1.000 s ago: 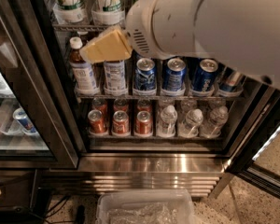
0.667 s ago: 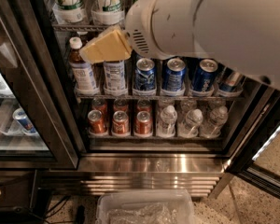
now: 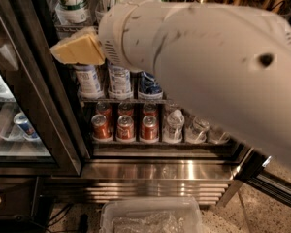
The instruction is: Pick 7up can from top shelf of fridge
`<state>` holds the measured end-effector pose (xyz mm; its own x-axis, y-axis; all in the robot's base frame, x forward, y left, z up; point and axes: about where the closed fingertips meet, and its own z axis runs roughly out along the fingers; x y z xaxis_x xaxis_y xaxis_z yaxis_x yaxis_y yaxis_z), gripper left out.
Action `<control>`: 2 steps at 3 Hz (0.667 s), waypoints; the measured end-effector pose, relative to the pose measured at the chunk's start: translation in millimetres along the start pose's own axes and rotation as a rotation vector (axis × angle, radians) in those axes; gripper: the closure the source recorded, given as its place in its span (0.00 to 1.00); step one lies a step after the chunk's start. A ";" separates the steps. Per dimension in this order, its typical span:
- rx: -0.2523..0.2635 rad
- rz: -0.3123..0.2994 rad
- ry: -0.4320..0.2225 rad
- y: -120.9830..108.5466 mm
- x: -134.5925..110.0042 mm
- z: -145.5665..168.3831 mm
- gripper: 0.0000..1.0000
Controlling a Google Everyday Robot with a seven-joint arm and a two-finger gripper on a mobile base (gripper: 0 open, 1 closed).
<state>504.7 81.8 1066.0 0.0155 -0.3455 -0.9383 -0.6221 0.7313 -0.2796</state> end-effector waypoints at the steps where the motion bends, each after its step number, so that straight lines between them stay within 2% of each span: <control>1: 0.050 0.004 -0.087 3.3 -5.5 4.1 0.00; 2: 0.110 0.021 -0.138 -7.9 1.5 -2.3 0.00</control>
Offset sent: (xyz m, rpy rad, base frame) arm 0.0630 0.0494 -0.0168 0.1562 -0.1627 -0.1697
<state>507.8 74.2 1067.2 0.1158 -0.2511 -0.9610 -0.5338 0.8002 -0.2734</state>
